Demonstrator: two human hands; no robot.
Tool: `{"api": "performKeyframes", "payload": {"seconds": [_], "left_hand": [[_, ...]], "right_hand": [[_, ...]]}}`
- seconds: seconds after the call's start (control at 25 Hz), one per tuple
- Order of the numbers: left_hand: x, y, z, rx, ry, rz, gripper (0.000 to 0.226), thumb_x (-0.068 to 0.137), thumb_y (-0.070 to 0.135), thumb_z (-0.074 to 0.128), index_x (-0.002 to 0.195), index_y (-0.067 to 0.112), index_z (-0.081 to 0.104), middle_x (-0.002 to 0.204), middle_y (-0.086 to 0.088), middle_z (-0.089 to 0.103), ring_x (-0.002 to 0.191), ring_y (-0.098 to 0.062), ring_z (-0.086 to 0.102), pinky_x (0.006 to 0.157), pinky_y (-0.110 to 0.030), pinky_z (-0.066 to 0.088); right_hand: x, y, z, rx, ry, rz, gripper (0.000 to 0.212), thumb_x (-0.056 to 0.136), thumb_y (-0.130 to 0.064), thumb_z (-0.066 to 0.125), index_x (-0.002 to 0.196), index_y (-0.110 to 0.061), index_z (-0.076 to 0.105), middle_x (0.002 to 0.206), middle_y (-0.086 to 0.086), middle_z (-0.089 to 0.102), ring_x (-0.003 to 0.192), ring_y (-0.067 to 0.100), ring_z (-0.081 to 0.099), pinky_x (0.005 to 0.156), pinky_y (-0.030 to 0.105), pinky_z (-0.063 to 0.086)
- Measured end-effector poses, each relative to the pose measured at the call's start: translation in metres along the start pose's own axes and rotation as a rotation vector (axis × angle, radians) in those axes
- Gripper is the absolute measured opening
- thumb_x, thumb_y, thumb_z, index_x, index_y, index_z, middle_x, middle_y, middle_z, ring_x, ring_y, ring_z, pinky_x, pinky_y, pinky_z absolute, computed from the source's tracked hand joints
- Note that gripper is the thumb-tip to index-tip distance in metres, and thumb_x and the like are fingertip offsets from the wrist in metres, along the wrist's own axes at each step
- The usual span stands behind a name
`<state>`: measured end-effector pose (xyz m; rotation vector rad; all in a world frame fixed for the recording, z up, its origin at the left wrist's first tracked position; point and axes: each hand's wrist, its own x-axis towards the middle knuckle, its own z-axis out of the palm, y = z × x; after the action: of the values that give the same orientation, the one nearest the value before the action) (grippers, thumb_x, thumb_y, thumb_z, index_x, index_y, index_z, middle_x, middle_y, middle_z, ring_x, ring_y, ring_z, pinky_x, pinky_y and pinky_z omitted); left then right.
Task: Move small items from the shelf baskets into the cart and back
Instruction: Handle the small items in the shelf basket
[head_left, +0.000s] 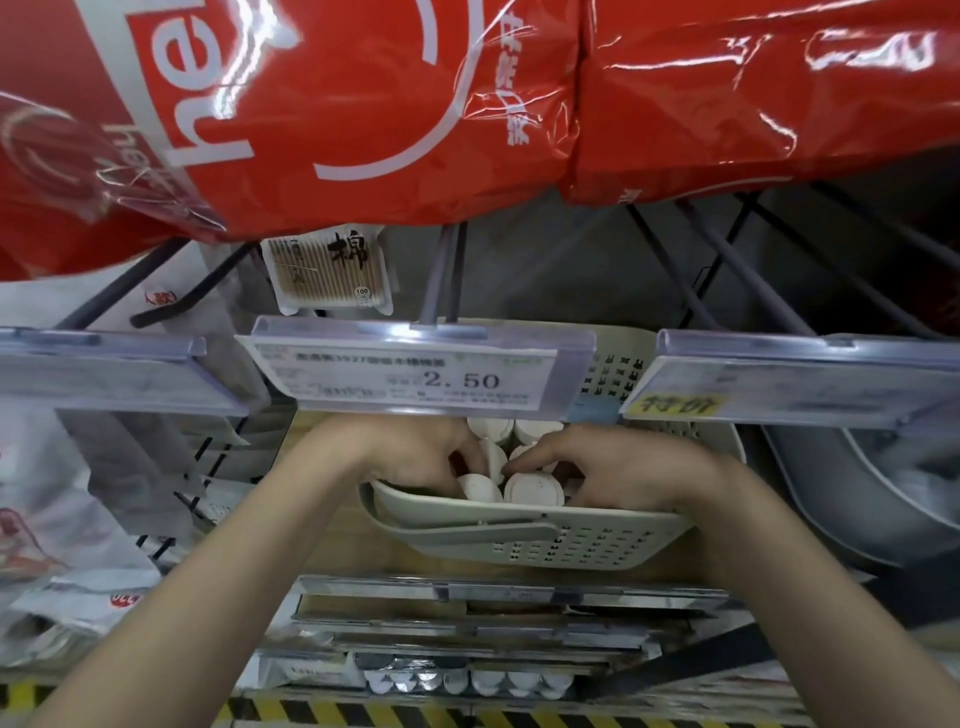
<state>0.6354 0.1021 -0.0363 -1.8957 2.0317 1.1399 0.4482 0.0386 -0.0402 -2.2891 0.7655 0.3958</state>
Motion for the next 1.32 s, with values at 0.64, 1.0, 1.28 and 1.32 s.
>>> {"api": "performKeyframes", "payload": {"seconds": [0.64,1.0,1.28,1.32], "left_hand": [[0.007,0.004,0.006,0.275,-0.032,-0.108,0.013,0.093,0.027,0.052,0.084,0.021,0.058,0.07,0.009,0.052,0.068,-0.011,0.048,0.052,-0.019,0.032],[0.008,0.001,0.004,0.293,-0.103,-0.192,0.021,0.091,0.022,0.048,0.105,0.021,0.064,0.086,0.005,0.06,0.082,-0.017,0.055,0.065,-0.026,0.04],[0.002,0.013,0.002,0.275,-0.049,-0.21,0.012,0.095,0.018,0.046,0.1,0.015,0.057,0.106,-0.009,0.061,0.087,-0.02,0.052,0.072,-0.027,0.037],[0.001,0.014,0.001,0.269,-0.057,-0.201,0.011,0.096,0.02,0.046,0.096,0.016,0.056,0.104,-0.01,0.061,0.084,-0.018,0.05,0.073,-0.027,0.037]], "right_hand": [[0.001,0.001,0.006,-0.004,0.126,0.001,0.029,0.081,-0.012,0.067,0.108,-0.023,0.069,0.098,-0.009,0.069,0.086,0.005,0.061,0.074,0.017,0.05],[0.003,0.003,0.006,-0.052,0.182,0.009,0.026,0.08,-0.009,0.069,0.103,-0.021,0.07,0.084,-0.013,0.062,0.075,-0.001,0.055,0.059,0.006,0.038],[0.003,0.002,0.006,-0.05,0.197,0.025,0.027,0.082,-0.005,0.067,0.107,-0.014,0.07,0.089,-0.009,0.062,0.083,0.003,0.056,0.062,0.003,0.038],[0.003,0.002,0.006,-0.052,0.196,0.027,0.027,0.082,-0.005,0.067,0.107,-0.014,0.07,0.087,-0.01,0.061,0.083,0.003,0.055,0.063,0.004,0.038]]}}
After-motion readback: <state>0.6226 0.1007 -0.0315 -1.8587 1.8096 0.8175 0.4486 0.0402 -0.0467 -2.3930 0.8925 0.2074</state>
